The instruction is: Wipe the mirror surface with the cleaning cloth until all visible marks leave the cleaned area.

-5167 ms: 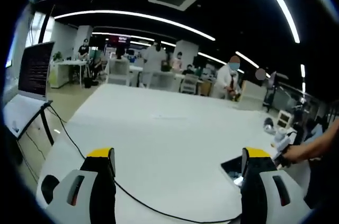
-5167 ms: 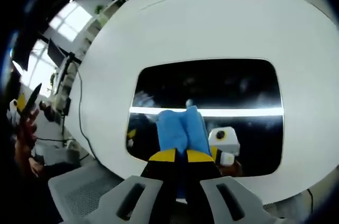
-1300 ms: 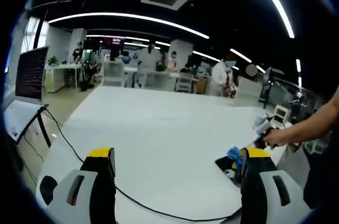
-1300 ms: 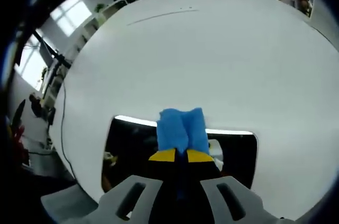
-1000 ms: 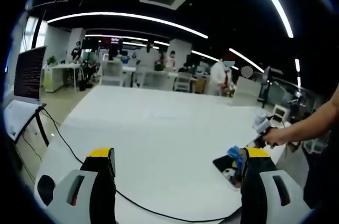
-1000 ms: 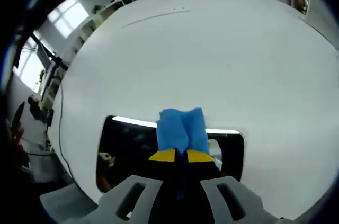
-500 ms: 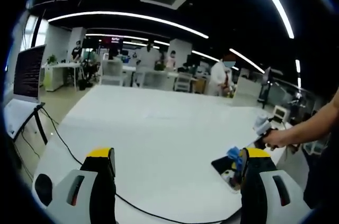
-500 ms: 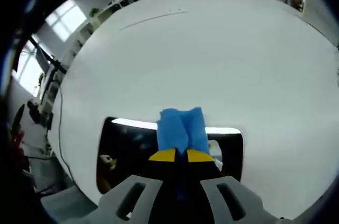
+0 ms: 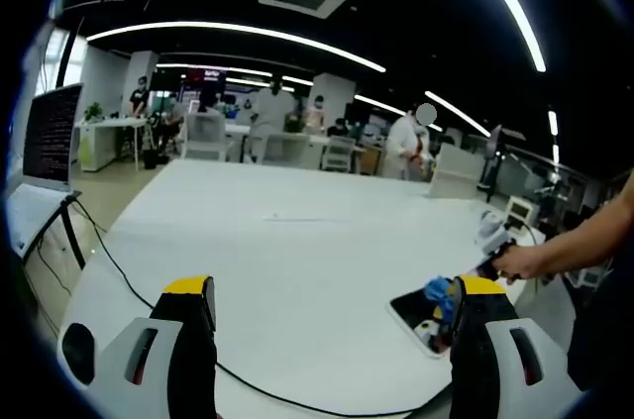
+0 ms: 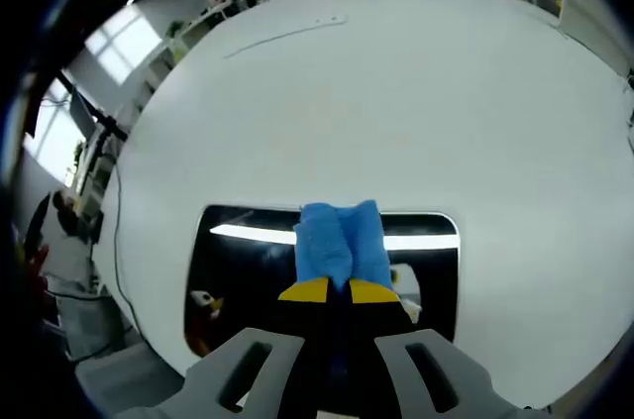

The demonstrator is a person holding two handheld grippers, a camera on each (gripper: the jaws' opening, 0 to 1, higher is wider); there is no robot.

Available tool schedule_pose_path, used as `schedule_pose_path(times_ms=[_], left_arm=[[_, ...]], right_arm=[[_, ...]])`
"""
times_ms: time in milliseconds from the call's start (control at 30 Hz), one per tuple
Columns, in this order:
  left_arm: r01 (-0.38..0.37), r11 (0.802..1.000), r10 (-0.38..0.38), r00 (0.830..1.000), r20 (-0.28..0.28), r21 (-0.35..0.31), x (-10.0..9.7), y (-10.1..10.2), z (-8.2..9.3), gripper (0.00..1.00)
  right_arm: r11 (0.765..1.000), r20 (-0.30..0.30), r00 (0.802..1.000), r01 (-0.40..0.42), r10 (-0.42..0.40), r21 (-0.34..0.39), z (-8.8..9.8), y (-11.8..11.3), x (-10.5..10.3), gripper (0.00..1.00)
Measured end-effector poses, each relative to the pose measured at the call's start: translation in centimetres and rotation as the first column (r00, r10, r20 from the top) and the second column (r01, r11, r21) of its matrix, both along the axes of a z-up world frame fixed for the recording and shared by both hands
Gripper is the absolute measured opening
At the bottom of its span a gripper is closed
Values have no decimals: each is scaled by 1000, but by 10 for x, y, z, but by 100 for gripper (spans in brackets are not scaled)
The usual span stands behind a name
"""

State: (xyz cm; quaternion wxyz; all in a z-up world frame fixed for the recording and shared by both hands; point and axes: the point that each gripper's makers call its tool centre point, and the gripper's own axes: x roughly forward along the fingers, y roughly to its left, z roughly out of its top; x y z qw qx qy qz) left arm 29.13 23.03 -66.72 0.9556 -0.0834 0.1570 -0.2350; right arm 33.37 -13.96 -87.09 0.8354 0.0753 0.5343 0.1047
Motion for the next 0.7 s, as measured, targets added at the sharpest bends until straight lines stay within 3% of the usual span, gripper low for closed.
schedule_pose_path(times_ms=[400,500,700], left_arm=[[18,1000,-18,1000,-6,2,4,-19,-6,100],[7,1000,-6,1000,-15,5,1,-24,-5,100],[18,999,-17,1000,-25,50,-6,-29,-6,100]], right_arm=[[999,-19,1000,14,-13,46,0,-1,-28,0],[999,-22,999,-35,36,19,1,0,-37,0],[998,-42,998,-40,42,52,0,3,-54,0]])
